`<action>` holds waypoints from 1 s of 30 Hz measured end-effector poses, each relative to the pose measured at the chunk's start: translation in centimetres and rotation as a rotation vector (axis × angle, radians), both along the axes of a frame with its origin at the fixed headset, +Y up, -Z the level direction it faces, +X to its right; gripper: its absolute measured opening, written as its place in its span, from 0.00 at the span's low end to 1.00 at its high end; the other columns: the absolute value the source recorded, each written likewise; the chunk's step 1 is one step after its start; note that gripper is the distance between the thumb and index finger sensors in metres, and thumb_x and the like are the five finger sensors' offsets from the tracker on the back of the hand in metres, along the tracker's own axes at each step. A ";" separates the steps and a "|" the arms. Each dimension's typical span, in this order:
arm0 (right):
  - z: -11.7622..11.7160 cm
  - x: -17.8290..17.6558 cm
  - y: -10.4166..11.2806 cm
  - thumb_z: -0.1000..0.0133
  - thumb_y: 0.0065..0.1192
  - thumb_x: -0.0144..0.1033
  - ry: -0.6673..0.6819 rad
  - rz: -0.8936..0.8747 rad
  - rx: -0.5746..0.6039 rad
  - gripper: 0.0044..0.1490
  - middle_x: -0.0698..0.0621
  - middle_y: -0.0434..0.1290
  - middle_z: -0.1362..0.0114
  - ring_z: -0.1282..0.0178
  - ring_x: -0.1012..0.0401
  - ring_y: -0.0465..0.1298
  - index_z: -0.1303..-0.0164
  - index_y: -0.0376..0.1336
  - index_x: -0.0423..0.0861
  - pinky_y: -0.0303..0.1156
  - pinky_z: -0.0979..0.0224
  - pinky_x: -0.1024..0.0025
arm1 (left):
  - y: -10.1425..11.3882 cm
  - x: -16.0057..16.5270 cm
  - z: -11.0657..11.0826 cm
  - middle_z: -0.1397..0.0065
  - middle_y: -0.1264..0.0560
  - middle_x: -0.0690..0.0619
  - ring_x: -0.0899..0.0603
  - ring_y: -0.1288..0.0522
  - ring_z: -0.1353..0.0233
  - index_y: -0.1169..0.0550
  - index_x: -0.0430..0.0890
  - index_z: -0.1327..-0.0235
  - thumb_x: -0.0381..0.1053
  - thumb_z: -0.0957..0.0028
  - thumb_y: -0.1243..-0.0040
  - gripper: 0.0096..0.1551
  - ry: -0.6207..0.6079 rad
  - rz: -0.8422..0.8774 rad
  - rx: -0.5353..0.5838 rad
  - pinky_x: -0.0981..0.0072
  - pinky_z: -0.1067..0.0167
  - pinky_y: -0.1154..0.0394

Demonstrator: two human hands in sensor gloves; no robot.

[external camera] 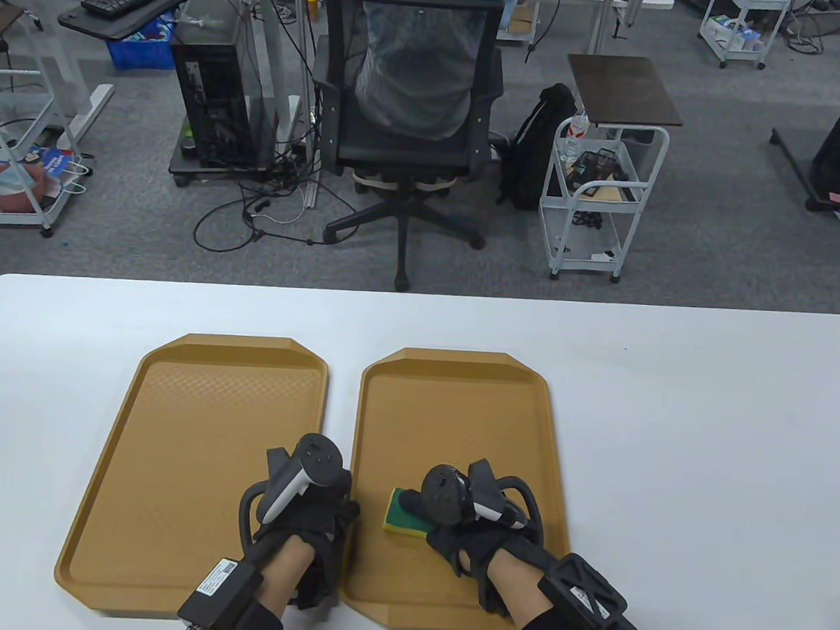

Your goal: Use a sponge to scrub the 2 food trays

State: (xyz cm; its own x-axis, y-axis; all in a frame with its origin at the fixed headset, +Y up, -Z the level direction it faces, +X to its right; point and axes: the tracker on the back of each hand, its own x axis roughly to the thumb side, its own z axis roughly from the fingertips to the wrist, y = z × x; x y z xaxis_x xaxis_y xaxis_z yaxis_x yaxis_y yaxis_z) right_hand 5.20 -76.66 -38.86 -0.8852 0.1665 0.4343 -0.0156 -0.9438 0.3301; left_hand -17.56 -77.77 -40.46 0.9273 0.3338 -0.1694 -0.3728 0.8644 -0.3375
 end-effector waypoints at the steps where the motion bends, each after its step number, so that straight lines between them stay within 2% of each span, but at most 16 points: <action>1: 0.4 0.0 0.0 0.47 0.74 0.41 0.007 0.000 -0.003 0.44 0.48 0.60 0.17 0.19 0.45 0.64 0.24 0.54 0.69 0.67 0.21 0.42 | 0.0 0.0 0.0 0.58 0.13 0.56 0.46 0.19 0.60 0.25 0.53 0.30 0.58 0.52 0.31 0.34 0.000 0.000 0.000 0.49 0.46 0.26; 9: 3.3 0.1 0.3 0.49 0.76 0.44 0.065 0.030 -0.010 0.45 0.47 0.61 0.18 0.19 0.45 0.65 0.24 0.54 0.67 0.67 0.22 0.42 | 0.0 0.0 0.0 0.58 0.13 0.56 0.46 0.19 0.60 0.25 0.53 0.30 0.58 0.52 0.31 0.34 0.001 -0.001 0.001 0.49 0.46 0.26; 13: 3.8 0.0 0.3 0.50 0.77 0.46 0.064 0.034 -0.020 0.45 0.45 0.61 0.18 0.19 0.44 0.64 0.24 0.55 0.66 0.67 0.22 0.41 | 0.0 0.0 0.0 0.58 0.13 0.56 0.46 0.19 0.60 0.25 0.53 0.30 0.58 0.52 0.31 0.34 0.002 -0.002 0.002 0.49 0.46 0.26; 16: 4.0 -0.4 0.3 0.51 0.77 0.50 0.074 0.031 0.024 0.45 0.43 0.61 0.19 0.21 0.43 0.66 0.24 0.56 0.64 0.67 0.23 0.41 | 0.0 0.0 0.0 0.58 0.13 0.56 0.46 0.19 0.60 0.25 0.53 0.31 0.58 0.52 0.31 0.34 0.002 -0.001 0.000 0.49 0.46 0.26; 23: 4.6 -0.9 0.5 0.52 0.79 0.48 0.102 0.067 0.105 0.46 0.43 0.66 0.22 0.26 0.44 0.72 0.25 0.57 0.62 0.71 0.25 0.45 | 0.1 0.5 0.3 0.58 0.13 0.56 0.46 0.18 0.60 0.25 0.53 0.30 0.58 0.52 0.31 0.34 0.020 -0.034 0.014 0.48 0.46 0.26; 26: 4.6 0.3 1.3 0.52 0.79 0.48 0.067 0.057 0.098 0.46 0.43 0.66 0.22 0.26 0.44 0.71 0.24 0.56 0.62 0.71 0.24 0.45 | 0.4 1.2 0.5 0.58 0.13 0.55 0.46 0.17 0.61 0.24 0.52 0.31 0.58 0.52 0.31 0.34 0.036 -0.095 0.035 0.47 0.46 0.25; 30: 5.3 3.7 3.2 0.52 0.79 0.48 -0.014 -0.003 0.140 0.46 0.43 0.65 0.22 0.26 0.44 0.71 0.24 0.56 0.61 0.70 0.24 0.44 | 0.9 2.2 0.4 0.58 0.12 0.55 0.46 0.17 0.61 0.23 0.51 0.32 0.57 0.52 0.30 0.33 0.053 -0.183 0.023 0.48 0.47 0.24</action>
